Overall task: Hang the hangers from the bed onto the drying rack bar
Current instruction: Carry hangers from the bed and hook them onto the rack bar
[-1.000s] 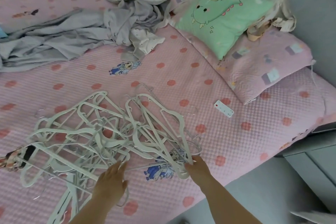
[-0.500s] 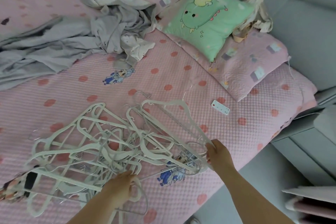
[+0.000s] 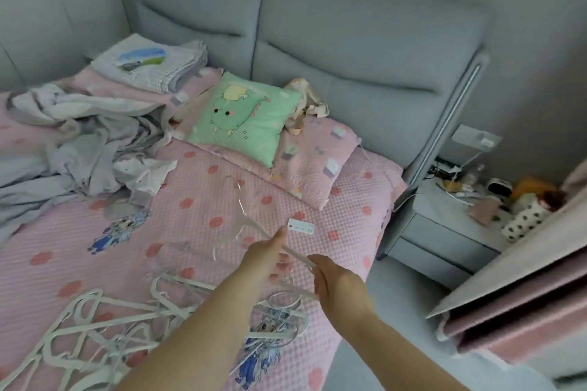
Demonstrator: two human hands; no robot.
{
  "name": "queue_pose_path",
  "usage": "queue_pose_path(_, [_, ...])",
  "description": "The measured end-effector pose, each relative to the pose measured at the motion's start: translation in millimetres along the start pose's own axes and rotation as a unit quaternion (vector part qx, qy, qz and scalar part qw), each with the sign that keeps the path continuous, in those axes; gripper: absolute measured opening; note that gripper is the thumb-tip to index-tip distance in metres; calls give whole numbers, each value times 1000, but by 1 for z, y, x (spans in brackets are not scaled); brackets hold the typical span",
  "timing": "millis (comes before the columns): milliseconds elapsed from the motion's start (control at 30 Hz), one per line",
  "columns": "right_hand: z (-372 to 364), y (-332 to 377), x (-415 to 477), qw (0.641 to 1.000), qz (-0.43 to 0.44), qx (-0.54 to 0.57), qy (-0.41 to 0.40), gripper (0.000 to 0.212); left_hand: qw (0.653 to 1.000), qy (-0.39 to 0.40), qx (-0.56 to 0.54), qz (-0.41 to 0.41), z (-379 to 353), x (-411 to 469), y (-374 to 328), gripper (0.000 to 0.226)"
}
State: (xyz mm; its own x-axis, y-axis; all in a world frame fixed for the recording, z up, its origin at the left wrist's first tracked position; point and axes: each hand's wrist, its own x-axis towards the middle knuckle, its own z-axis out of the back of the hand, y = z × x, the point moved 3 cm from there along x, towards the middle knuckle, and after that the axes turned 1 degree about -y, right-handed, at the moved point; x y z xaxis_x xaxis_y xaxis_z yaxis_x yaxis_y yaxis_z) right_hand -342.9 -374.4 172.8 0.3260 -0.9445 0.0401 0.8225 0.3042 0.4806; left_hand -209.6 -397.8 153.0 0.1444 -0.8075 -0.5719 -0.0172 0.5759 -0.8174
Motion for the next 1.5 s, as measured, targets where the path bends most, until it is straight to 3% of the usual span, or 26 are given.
queue_pose_path(100, [28, 0, -30, 999, 13, -20, -33, 58, 1000, -9, -8, -17, -29, -10, -15, 24])
queue_pose_path(200, [52, -6, -61, 997, 34, 42, -47, 66, 999, -2, -40, -32, -60, -30, -27, 17])
queue_pose_path(300, [88, -12, -96, 995, 70, 50, -54, 91, 997, 41, -15, -68, -95, -63, -44, 17])
queue_pose_path(400, [136, -35, -139, 989, 19, 47, -137, 96, 985, 118, 36, -123, -139, -104, -56, 21])
queue_pose_path(467, [171, -60, -176, 979, -37, 23, -200, 84, 966, 171, 96, -167, -176, -136, -60, 20])
queue_pose_path(567, [227, -107, -242, 948, -103, -41, -300, 48, 919, 258, 194, -225, -233, -196, -62, 16])
queue_pose_path(667, [286, -141, -317, 907, -182, -97, -367, 49, 842, 352, 295, -282, -284, -264, -58, 20])
queue_pose_path(767, [335, -168, -396, 872, -271, -180, -365, 54, 763, 426, 357, -332, -332, -328, -52, 23])
queue_pose_path(900, [375, -189, -494, 860, -358, -178, -317, 34, 678, 468, 411, -391, -388, -402, -41, 22])
queue_pose_path(1033, [393, -202, -580, 849, -413, -115, -309, 11, 627, 464, 438, -447, -448, -462, -23, 19])
queue_pose_path(1167, [413, -215, -641, 816, -449, -109, -347, 25, 559, 444, 461, -527, -516, -516, -9, 21])
queue_pose_path(1233, [422, -227, -670, 798, -462, -95, -375, 17, 529, 448, 460, -556, -549, -542, -4, 26])
queue_pose_path(1300, [433, -237, -699, 776, -485, -100, -392, 8, 503, 464, 457, -568, -581, -564, -1, 26])
queue_pose_path(1500, [481, -269, -772, 708, -557, -185, -393, 10, 454, 549, 413, -568, -688, -617, 8, 25])
